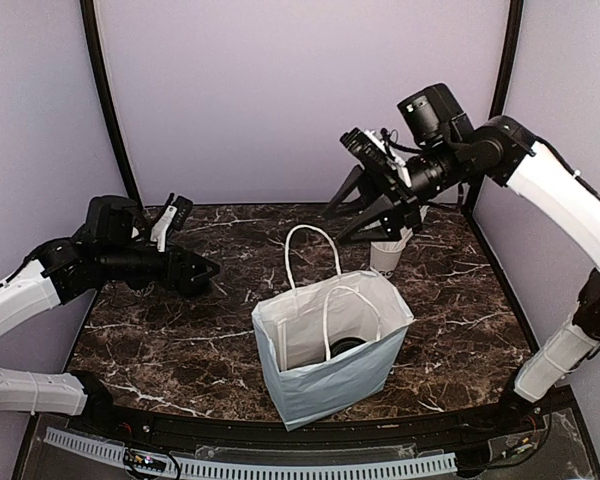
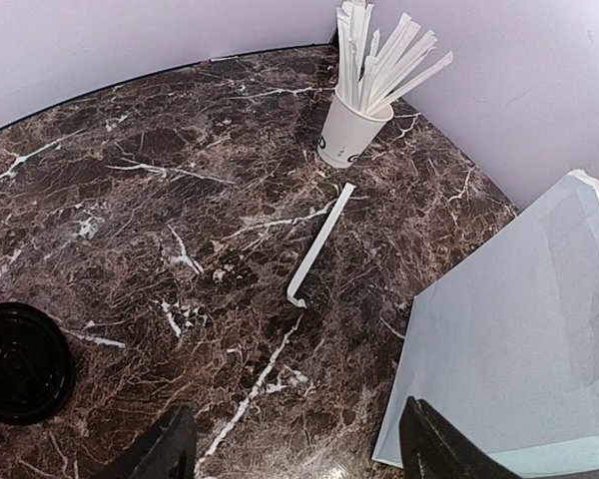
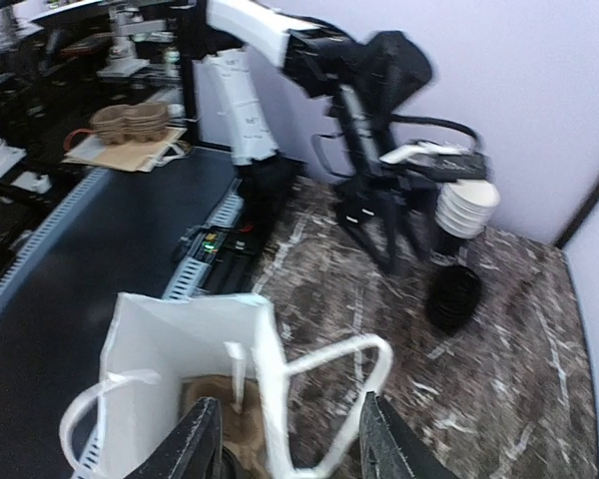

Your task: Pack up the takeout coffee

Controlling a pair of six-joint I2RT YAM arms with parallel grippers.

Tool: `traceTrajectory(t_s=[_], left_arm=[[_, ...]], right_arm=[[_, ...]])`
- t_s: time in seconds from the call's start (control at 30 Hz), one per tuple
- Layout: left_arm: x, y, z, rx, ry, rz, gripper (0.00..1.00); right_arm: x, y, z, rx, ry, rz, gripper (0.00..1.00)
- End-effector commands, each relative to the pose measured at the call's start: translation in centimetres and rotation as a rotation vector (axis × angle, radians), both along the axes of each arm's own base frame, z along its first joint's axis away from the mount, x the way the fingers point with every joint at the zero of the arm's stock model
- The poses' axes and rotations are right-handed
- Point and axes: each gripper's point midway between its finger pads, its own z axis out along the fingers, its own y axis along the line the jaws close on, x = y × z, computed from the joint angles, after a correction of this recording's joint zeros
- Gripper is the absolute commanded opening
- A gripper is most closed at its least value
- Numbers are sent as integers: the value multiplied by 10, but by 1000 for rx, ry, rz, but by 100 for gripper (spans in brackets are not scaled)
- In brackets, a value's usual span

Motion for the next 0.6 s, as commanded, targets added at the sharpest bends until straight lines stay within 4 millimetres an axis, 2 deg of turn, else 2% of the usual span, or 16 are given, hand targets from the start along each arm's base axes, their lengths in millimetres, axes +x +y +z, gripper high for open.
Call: traceTrajectory(t_s=[0.0, 0.07, 0.1, 0.13, 0.2, 0.23, 0.27, 0.3, 0.33, 0.37, 0.43, 0.57], left_arm=[[-2, 10, 12, 16, -39, 23, 73], [-1, 12, 15, 21, -53, 37, 74], [0, 14, 17, 24, -59, 48, 74], [2, 15, 17, 26, -64, 55, 75], [6, 19, 18, 36, -75, 84, 75], [9, 22, 18, 47, -83, 111, 75], [12, 26, 18, 57, -93, 136, 75], [14, 28, 18, 58, -97, 151, 76], [17, 31, 20, 61, -110, 174, 76], [19, 32, 21, 56, -122, 183, 76], [21, 33, 25, 47, -146, 197, 77], [24, 32, 28, 50, -174, 191, 77]], right_arm=[[71, -43, 35, 44, -108, -334, 49], [112, -71, 36, 38, -122, -547, 50], [134, -92, 35, 42, -124, -666, 51], [147, -107, 33, 44, -129, -751, 54], [188, -159, 30, 90, -122, -1013, 61], [204, -187, 30, 122, -112, -1156, 65], [213, -213, 28, 157, -102, -1291, 73], [219, -239, 30, 196, -114, -1433, 88], [223, -259, 26, 232, -100, -1559, 98], [222, -279, 25, 257, -117, -1671, 99], [216, -298, 17, 270, -132, -1761, 99], [208, -302, -16, 241, -89, -1761, 99]])
